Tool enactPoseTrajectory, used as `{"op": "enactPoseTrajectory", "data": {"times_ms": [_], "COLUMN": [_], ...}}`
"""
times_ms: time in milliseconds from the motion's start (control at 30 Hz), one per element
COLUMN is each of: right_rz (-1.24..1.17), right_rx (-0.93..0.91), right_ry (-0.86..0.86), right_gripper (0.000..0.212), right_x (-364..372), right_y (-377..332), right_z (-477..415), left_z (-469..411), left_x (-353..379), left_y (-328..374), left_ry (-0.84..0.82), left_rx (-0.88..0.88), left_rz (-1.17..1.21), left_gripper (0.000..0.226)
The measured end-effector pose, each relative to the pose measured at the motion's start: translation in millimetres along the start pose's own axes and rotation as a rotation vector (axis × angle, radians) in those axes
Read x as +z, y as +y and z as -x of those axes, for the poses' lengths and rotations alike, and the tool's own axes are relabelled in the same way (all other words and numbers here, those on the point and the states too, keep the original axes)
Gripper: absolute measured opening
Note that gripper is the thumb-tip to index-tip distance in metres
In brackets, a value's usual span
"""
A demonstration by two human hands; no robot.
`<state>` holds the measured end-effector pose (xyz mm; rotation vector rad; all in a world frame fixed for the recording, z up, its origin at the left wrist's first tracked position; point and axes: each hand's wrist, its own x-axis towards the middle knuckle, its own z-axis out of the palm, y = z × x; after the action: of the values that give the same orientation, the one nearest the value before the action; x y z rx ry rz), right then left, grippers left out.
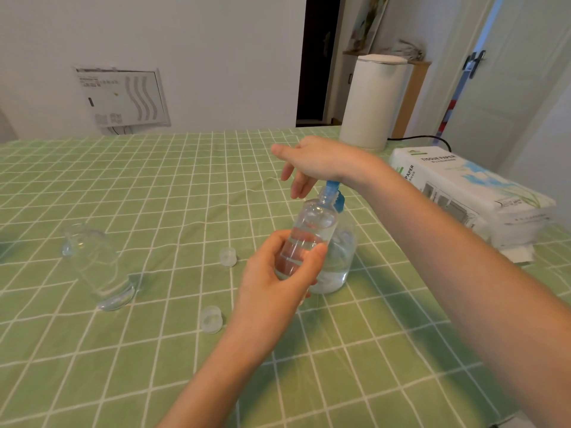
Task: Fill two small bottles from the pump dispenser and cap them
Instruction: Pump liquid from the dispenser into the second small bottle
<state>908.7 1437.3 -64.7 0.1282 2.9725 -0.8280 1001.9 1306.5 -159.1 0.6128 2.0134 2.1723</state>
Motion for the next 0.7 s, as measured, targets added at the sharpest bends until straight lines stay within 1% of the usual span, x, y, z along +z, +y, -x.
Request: {"op": "enactPoseTrajectory", "data": {"times_ms": [67, 233, 367, 500, 600, 700], "right_rz": [0.021, 0.025, 0.012, 0.020, 0.013, -0.003], "right_rx": [-0.008, -0.006, 0.005, 0.026, 0.036, 0.031], "right_ry": [0.013, 0.019, 0.059, 0.036, 0.034, 0.042], "right_gripper": [0.054, 0.054, 0.054, 0.058, 0.057, 0.057], "right_x": [-4.1, -3.7, -1.5, 4.4, 5.9, 6.5], "right_y": [-2.8, -3.7, -2.2, 1.8, 2.7, 1.8], "right_z": [-0.9, -0.5, -0.3, 0.8, 1.7, 2.3], "left_z": [-1.0, -1.6, -1.5, -0.4, 0.5, 0.6], "left_x": [0.1, -0.1, 0.4, -0.7, -0.6, -0.5], "left_y": [0.5, 0.5, 0.1, -1.5, -1.9, -2.0], "left_ry": [0.000, -0.001, 0.001, 0.005, 0.011, 0.008], "left_rx": [0.008, 0.019, 0.012, -0.003, -0.006, -0.008], "left_rz": [0.003, 0.009, 0.017, 0.003, -0.011, -0.015], "left_gripper": [0.032, 0.034, 0.032, 0.019, 0.028, 0.025]}}
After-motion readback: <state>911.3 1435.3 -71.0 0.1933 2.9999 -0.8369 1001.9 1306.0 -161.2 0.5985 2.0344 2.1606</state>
